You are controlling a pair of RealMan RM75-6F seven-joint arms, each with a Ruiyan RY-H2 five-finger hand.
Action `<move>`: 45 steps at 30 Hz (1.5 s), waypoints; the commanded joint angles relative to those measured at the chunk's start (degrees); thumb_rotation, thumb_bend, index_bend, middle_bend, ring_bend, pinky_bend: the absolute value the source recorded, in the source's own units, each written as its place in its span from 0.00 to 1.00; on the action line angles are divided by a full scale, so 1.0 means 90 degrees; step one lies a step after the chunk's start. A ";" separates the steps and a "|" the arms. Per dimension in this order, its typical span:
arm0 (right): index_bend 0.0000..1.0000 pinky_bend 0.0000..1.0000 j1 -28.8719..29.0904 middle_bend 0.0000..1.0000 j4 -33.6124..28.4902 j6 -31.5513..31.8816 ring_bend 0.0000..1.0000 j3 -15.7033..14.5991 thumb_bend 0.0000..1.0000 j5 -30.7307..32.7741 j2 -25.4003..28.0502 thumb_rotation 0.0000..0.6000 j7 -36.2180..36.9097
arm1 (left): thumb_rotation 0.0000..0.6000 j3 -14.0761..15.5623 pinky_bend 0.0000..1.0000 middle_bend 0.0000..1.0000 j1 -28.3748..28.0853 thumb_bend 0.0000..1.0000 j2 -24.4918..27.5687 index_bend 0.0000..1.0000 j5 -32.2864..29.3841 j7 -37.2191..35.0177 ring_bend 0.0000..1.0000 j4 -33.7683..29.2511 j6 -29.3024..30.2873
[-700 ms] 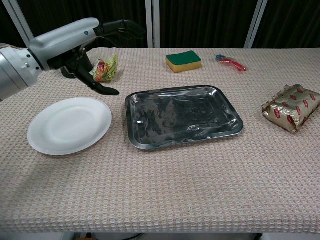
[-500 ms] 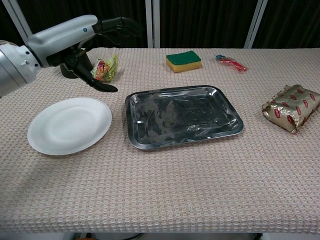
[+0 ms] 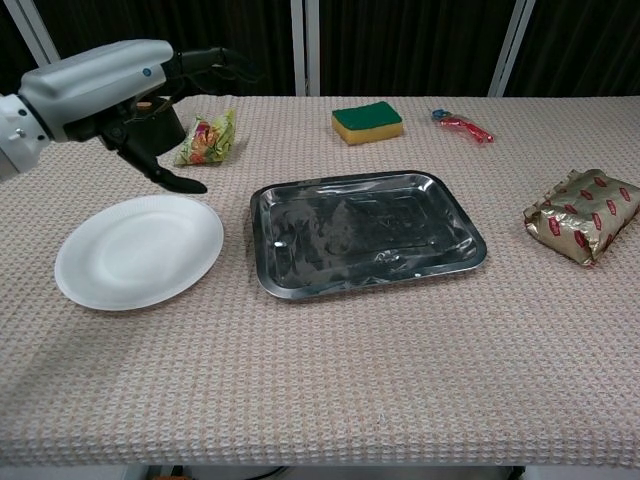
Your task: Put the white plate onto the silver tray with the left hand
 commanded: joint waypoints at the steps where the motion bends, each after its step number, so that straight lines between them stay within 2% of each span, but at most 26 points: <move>1: 0.00 0.00 -0.0037 0.00 0.0023 0.0028 0.00 -0.0026 0.45 0.0016 0.0050 1.00 0.0040 | 1.00 0.0295 0.22 0.15 0.0318 0.03 0.0356 0.16 -0.0083 0.0506 0.13 -0.0234 0.0053; 7: 0.00 0.00 -0.0110 0.00 -0.0004 0.0090 0.00 -0.0007 0.45 0.0127 0.0178 1.00 0.0110 | 1.00 0.0694 0.22 0.15 0.0916 0.03 0.0611 0.16 -0.0009 0.1066 0.12 -0.0221 0.0574; 11: 0.00 0.00 -0.0150 0.00 -0.0065 0.0103 0.00 -0.0040 0.45 0.0154 0.0210 1.00 0.0160 | 1.00 0.0877 0.22 0.17 0.1212 0.03 0.0552 0.18 0.0156 0.1043 0.12 0.0230 0.0962; 18: 0.00 0.00 -0.0232 0.00 -0.0420 0.0066 0.00 -0.0128 0.45 0.0198 0.0325 1.00 0.0305 | 1.00 0.0979 0.22 0.18 0.1436 0.04 0.0107 0.19 0.0196 0.0370 0.12 0.1346 0.1173; 24: 0.00 0.00 -0.0274 0.00 -0.0572 0.0124 0.00 -0.0110 0.45 0.0150 0.0369 1.00 0.0157 | 1.00 0.1077 0.21 0.18 0.1546 0.04 -0.0257 0.19 0.0241 0.0199 0.12 0.2113 0.1170; 38: 0.00 0.00 -0.0289 0.00 -0.0605 0.0001 0.00 -0.0178 0.46 0.0105 0.0287 1.00 0.0014 | 1.00 0.1101 0.21 0.18 0.1701 0.04 -0.0477 0.19 0.0156 -0.0074 0.12 0.2842 0.1133; 45: 0.00 0.00 -0.0290 0.00 -0.0604 -0.0040 0.00 -0.0195 0.46 0.0085 0.0261 1.00 -0.0025 | 1.00 0.1193 0.21 0.18 0.1691 0.04 -0.0772 0.19 0.0237 -0.0354 0.12 0.3258 0.1055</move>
